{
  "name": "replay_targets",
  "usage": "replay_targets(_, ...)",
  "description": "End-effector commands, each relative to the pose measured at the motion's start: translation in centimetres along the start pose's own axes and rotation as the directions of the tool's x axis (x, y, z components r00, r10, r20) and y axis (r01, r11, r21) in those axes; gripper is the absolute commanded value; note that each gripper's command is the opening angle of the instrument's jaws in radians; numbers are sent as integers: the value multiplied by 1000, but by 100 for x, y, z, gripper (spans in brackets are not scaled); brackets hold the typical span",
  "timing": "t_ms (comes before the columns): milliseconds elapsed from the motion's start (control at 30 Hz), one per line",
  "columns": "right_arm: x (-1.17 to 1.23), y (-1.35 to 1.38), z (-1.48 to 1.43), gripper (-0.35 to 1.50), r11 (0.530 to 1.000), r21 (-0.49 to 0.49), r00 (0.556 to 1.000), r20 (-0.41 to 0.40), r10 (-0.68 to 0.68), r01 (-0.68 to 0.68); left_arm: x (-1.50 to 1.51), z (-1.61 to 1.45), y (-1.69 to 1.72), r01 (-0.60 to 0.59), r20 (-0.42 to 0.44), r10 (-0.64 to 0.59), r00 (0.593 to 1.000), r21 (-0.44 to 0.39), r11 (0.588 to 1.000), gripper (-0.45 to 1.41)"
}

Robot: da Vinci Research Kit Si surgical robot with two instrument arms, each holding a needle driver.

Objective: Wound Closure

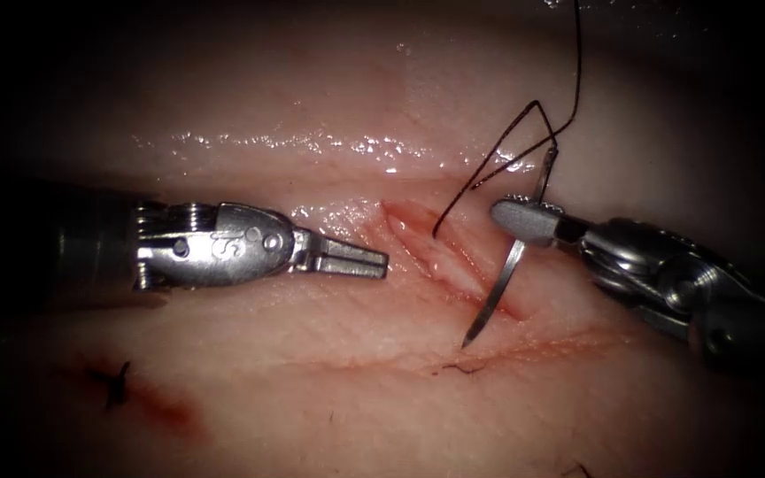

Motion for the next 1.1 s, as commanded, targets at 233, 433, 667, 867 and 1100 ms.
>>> replay_targets(233, -6, -5, 10, -35, 1000, -10, 1000, -5, -29, 29, -18, 35, -27, -5, 140, 7, 990, -16, 1000, -45)
replay_targets(433, -6, -5, 10, -35, 999, -17, 999, -8, -40, 40, -35, 64, -32, -12, 240, 22, 971, -41, 999, -45)
replay_targets(667, -8, -7, 12, -35, 998, -21, 999, -10, -51, 51, -43, 82, -36, -8, 284, 31, 958, -82, 997, -45)
replay_targets(867, -14, -11, 18, -35, 993, -28, 994, -14, -111, 111, -46, 88, -47, -18, 354, 54, 934, -105, 994, -45)
replay_targets(1100, -19, -18, 37, -35, 943, -106, 948, -19, -319, 315, -50, 95, -55, -49, 578, 142, 804, -174, 984, -45)
